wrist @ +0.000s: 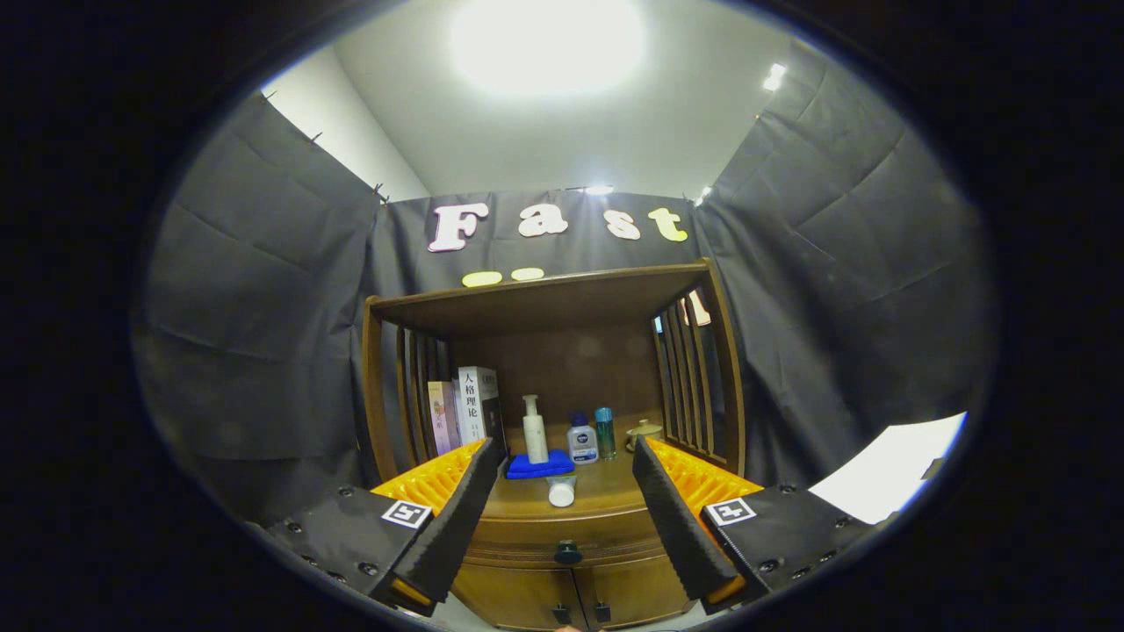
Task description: Pull open the drawer, take out the items inside it, and place them on the countertop above the cabinet.
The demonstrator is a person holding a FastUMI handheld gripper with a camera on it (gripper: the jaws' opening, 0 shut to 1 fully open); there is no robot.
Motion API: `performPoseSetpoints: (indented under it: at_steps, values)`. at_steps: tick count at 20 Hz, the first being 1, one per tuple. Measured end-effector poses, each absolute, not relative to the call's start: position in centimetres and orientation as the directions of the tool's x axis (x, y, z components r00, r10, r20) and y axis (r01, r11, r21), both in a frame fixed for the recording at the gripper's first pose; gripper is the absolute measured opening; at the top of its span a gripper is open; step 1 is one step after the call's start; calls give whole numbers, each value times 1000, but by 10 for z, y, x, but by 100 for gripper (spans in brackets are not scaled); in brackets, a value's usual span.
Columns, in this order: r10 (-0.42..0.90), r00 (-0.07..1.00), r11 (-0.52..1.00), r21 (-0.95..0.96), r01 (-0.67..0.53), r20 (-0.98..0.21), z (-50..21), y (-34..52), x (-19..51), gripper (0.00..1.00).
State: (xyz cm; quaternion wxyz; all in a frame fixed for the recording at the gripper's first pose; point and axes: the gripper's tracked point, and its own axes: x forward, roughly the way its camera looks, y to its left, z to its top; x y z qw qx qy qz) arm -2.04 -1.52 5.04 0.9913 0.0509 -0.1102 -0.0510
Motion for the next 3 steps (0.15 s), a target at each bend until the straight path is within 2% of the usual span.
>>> performPoseSetpoints:
  at_steps: [3]
  values:
    - [-94,979,991,112,74,183,39,-9,-14,97]
